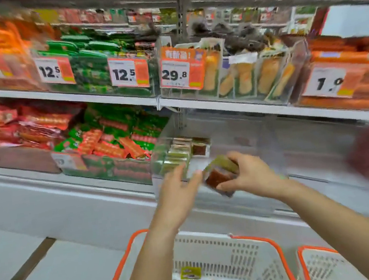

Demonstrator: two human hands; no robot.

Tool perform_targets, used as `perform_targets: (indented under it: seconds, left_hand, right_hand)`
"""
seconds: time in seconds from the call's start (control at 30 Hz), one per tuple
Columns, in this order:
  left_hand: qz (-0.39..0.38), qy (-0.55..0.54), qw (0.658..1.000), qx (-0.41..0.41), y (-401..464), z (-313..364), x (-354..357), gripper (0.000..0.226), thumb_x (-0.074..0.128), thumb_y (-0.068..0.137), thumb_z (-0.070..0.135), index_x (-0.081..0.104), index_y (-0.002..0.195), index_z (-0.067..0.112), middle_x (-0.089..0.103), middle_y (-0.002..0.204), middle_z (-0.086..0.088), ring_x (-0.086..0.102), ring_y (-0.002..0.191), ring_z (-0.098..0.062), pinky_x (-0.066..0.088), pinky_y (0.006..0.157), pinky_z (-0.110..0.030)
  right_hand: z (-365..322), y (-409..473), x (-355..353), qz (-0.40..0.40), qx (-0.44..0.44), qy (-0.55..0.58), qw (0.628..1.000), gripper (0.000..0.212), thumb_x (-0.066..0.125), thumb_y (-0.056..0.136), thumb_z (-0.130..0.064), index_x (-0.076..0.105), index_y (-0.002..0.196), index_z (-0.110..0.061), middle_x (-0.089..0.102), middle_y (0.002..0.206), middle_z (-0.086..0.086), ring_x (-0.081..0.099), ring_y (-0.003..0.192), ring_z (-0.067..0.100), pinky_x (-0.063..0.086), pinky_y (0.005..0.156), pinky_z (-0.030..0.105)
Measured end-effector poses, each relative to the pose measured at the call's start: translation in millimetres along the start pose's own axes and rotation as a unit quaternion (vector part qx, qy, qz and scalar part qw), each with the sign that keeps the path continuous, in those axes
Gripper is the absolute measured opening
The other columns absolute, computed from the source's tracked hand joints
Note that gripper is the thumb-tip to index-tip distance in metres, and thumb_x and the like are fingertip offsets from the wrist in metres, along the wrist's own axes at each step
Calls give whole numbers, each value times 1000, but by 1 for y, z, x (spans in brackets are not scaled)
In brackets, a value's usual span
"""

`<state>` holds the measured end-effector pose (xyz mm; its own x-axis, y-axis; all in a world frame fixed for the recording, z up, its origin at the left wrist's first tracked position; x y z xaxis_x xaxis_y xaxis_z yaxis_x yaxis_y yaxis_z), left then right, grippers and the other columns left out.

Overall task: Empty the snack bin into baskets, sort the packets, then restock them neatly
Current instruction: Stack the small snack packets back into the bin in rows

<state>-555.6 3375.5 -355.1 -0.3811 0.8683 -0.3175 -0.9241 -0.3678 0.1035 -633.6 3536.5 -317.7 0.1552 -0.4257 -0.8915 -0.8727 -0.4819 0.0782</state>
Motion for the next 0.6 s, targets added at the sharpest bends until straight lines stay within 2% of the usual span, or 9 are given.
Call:
perform_targets:
  seconds: [0.07,0.1,0.2,0.3,0.43,0.53,0.6]
  left_hand:
    - [129,93,987,22,14,-16,-17,54,54,95,29,40,143,11,43,142,-10,37,132,-23,28,104,-27]
    - [151,102,983,10,20,-25,-22,58,53,95,30,34,146,9,38,147,-11,33,136,-25,26,108,-31]
    - [138,51,987,-63,37,-51,-22,68,48,97,37,18,152,10,23,157,-10,22,143,-25,22,113,-36]
    - [121,22,990,-73,45,-56,-9,74,48,96,40,9,153,14,17,159,-5,17,145,-22,20,114,-34]
    - [136,-2,988,-68,52,-61,-2,75,53,95,35,10,153,17,20,158,-3,22,144,-21,24,112,-34]
    - [141,4,988,-66,56,-64,-2,75,57,94,30,13,153,18,25,157,-2,25,143,-21,27,111,-33]
    - [142,7,988,-67,57,-64,-2,75,57,93,29,14,153,18,25,157,-1,26,142,-20,28,110,-33]
  right_hand:
    - [8,28,-7,19,30,-46,998,48,79,68,-44,55,102,-19,64,94,-3,59,85,18,48,70,34]
    - [13,42,-8,15,48,-45,998,45,78,70,-44,54,99,-20,63,92,-3,58,82,16,45,65,32]
    - [32,85,2,-3,99,-59,993,45,77,72,-41,52,102,-17,61,96,0,56,83,17,40,60,27]
    - [47,122,25,-31,124,-88,988,52,77,73,-41,51,109,-15,61,103,4,56,87,20,44,64,28]
    - [51,158,61,-63,114,-122,984,62,76,75,-36,49,125,-12,59,115,5,55,97,22,50,82,35]
    - [44,180,77,-66,100,-144,982,52,75,78,-30,51,119,-11,59,116,8,55,98,25,50,81,35]
    - [43,190,82,-58,102,-129,985,53,76,77,-28,51,120,-9,59,117,10,55,99,26,49,81,34]
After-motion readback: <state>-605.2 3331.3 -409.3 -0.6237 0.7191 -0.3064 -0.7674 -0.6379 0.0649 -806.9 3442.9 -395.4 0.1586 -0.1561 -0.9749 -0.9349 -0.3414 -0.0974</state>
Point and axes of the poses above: each hand's wrist, its own y-axis towards the middle knuckle, its own x-axis out of the palm, z = x × y, the point moved 2 cm from there along y, towards the middle knuckle
